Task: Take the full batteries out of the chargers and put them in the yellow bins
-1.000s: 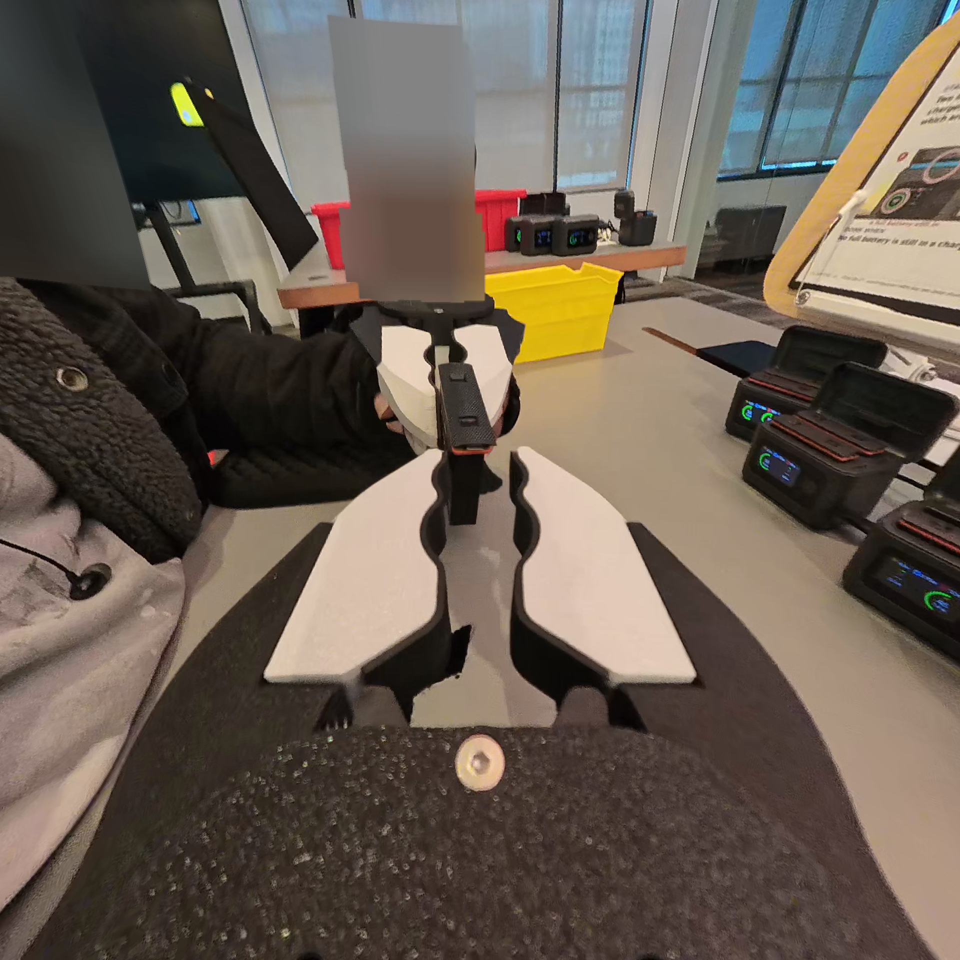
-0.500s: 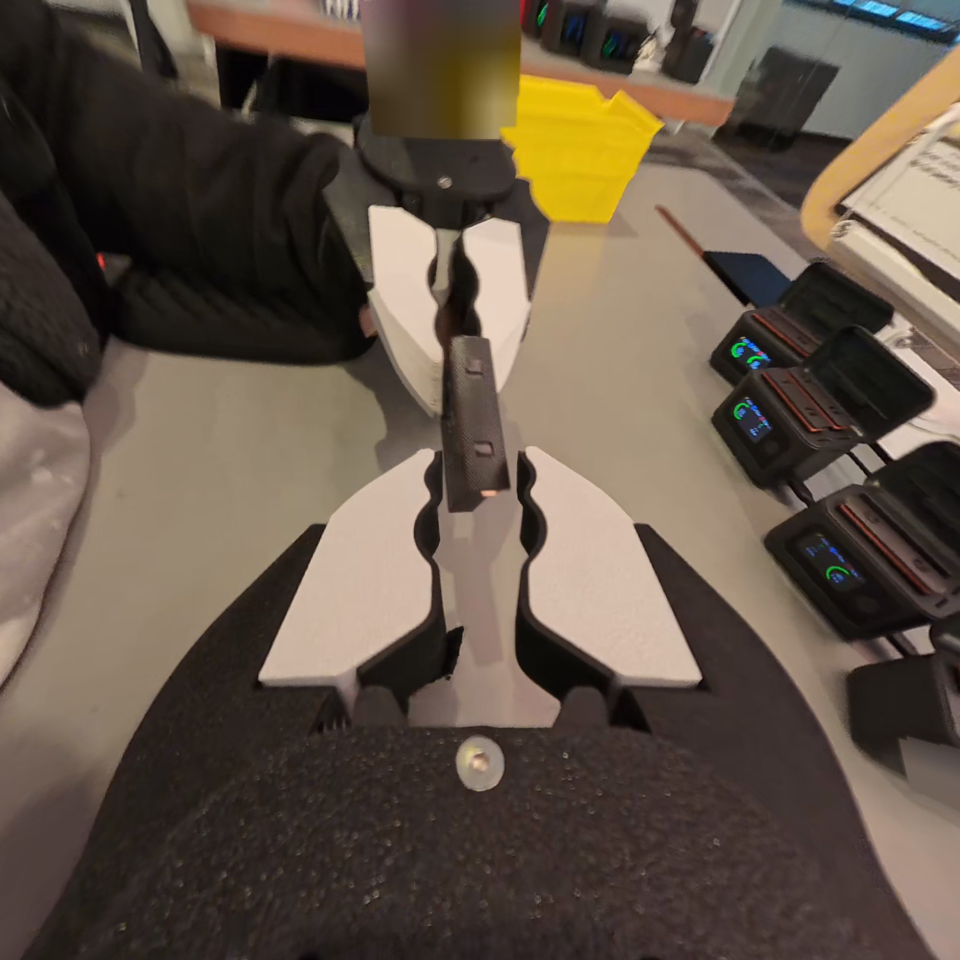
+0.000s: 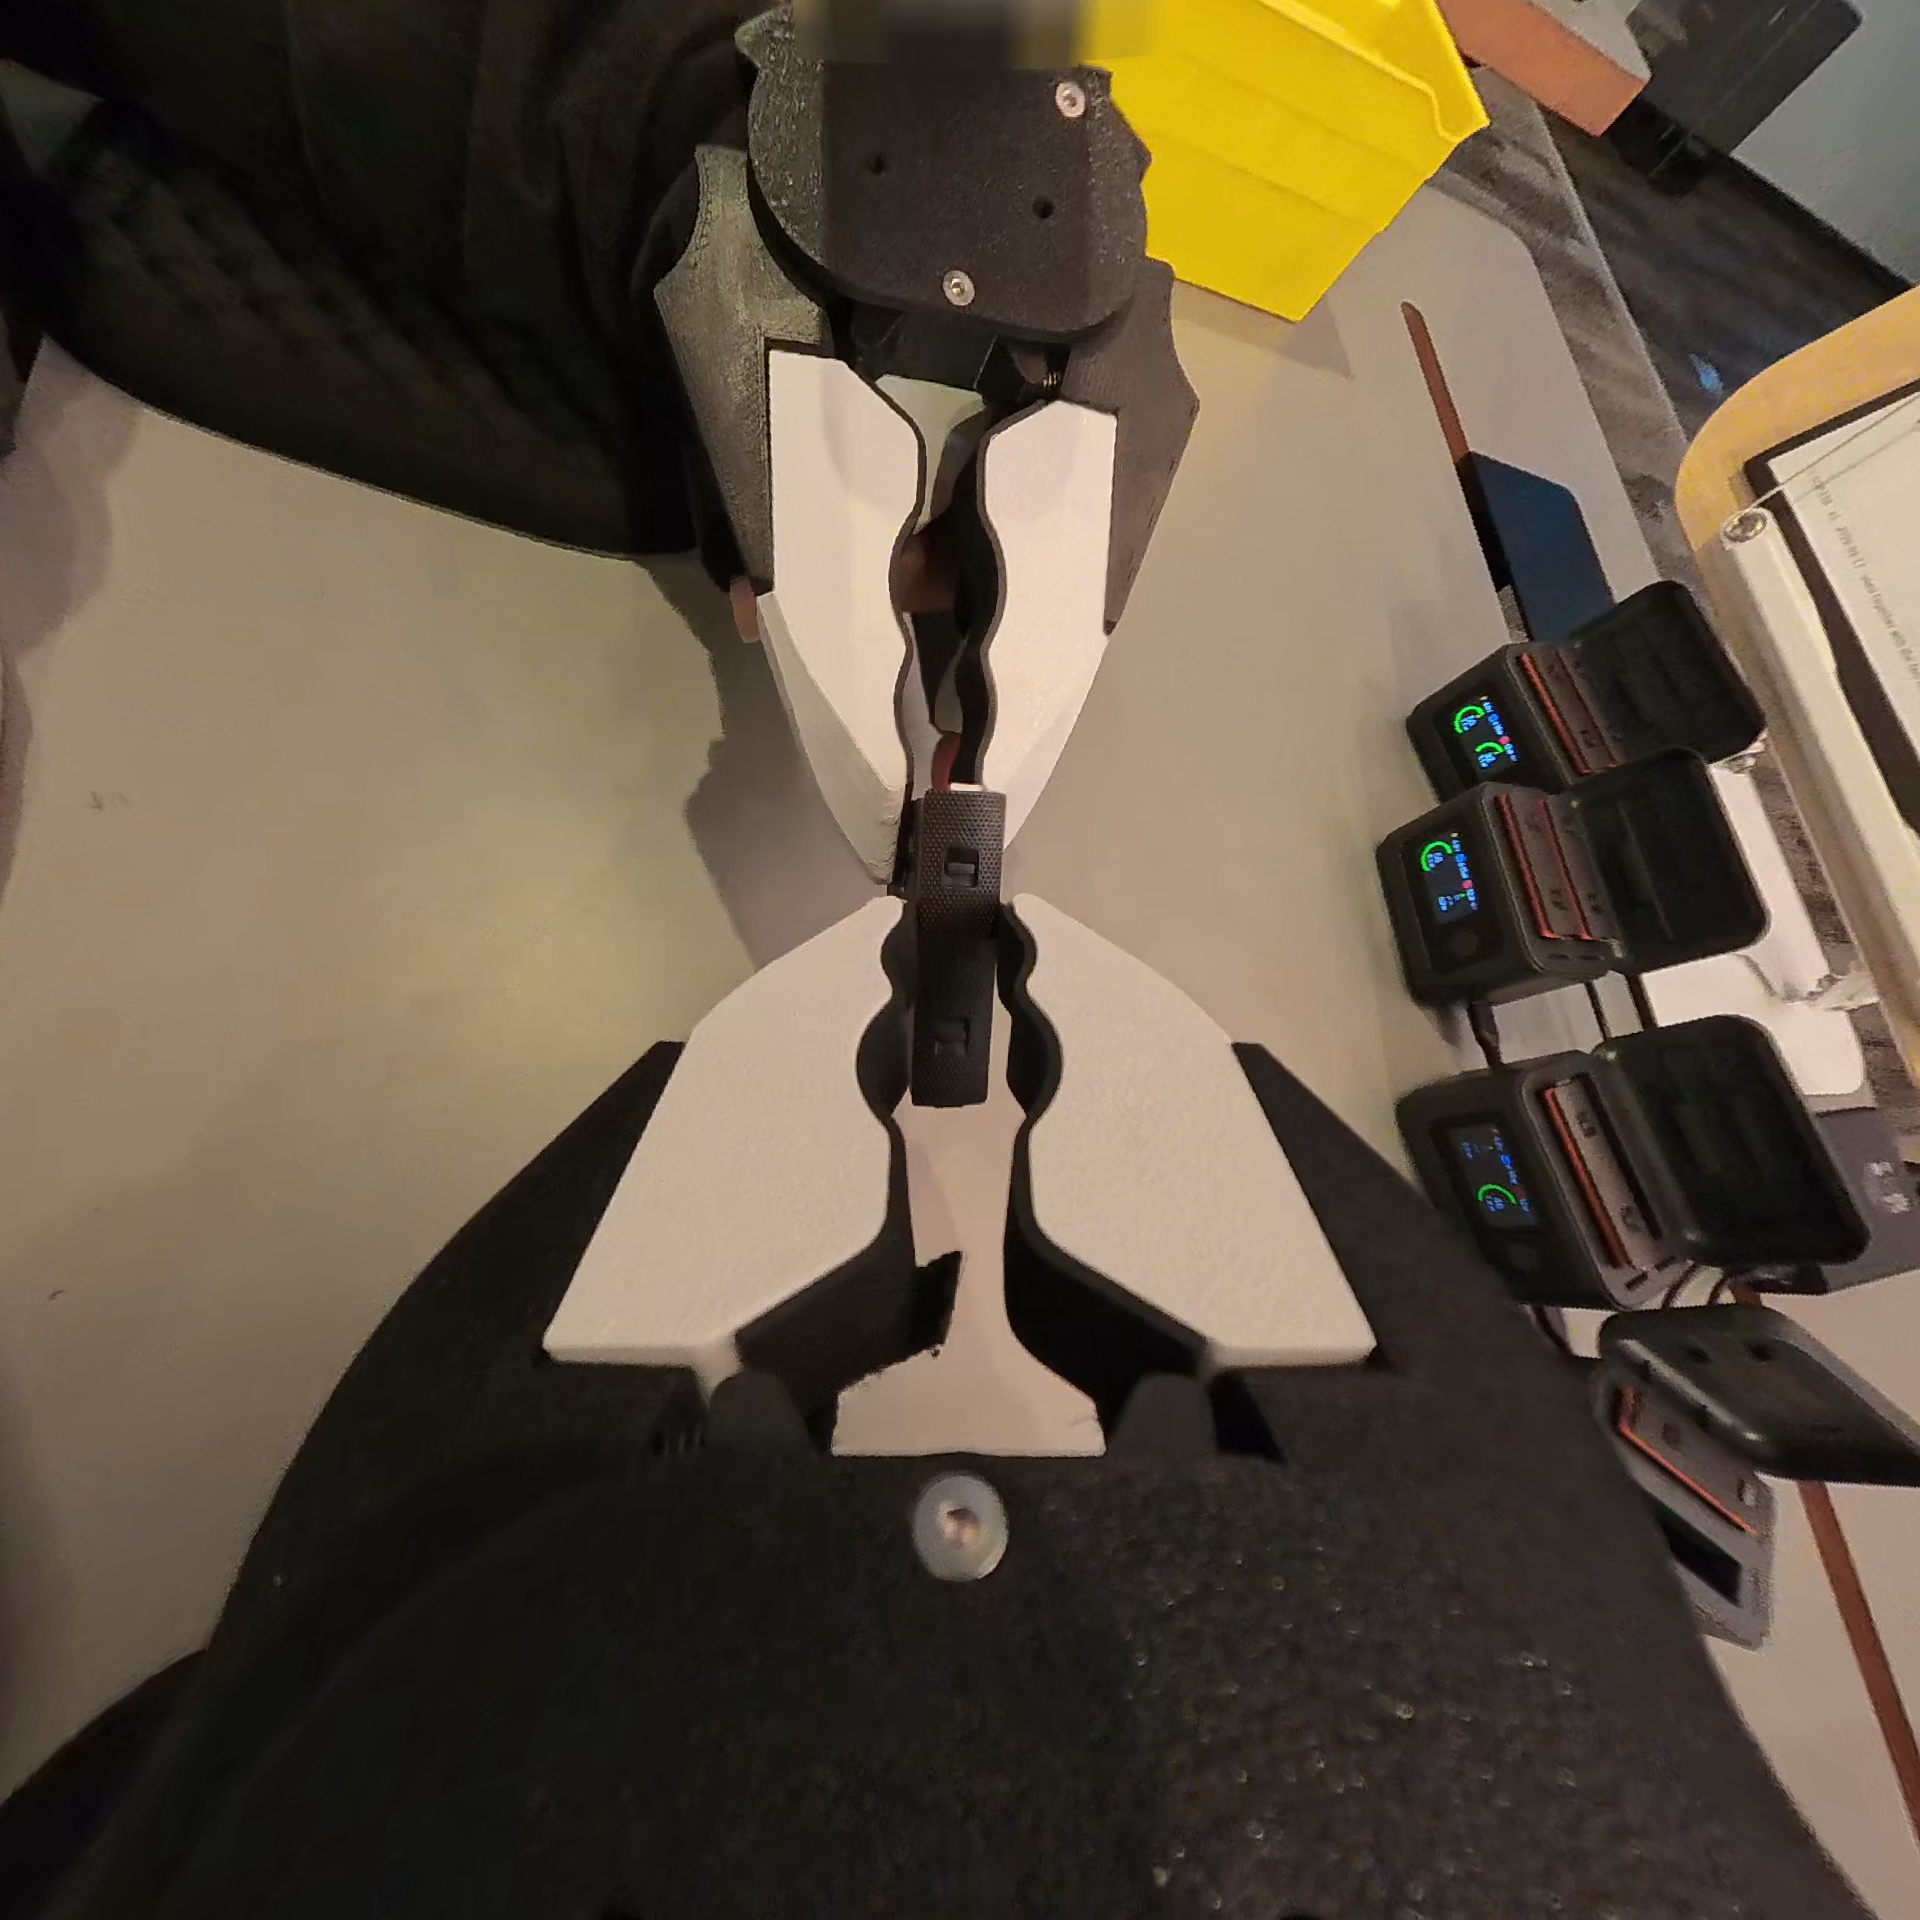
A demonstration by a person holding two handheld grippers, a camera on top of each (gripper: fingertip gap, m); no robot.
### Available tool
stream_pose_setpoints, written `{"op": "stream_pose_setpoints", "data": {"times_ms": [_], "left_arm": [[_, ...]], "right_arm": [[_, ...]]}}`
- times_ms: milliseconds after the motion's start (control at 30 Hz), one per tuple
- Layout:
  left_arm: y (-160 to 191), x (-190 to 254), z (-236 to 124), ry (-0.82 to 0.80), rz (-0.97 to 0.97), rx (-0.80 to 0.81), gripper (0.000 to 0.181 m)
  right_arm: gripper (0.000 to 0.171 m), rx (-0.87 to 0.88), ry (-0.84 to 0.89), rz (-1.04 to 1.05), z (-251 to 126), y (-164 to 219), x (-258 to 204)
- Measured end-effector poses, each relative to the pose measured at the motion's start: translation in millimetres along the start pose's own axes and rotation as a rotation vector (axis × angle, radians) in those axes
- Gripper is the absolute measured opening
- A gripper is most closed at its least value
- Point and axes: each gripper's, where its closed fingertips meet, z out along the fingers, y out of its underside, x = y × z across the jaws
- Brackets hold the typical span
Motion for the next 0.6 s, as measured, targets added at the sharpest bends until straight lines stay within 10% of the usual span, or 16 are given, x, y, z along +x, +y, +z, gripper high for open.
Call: {"op": "stream_pose_setpoints", "data": {"times_ms": [600], "left_arm": [[-14, -91, -52, -0.62, -0.094, 0.14, 0.0]], "right_arm": [[0.014, -0.348, 0.038, -0.281, -13, 32, 190]]}}
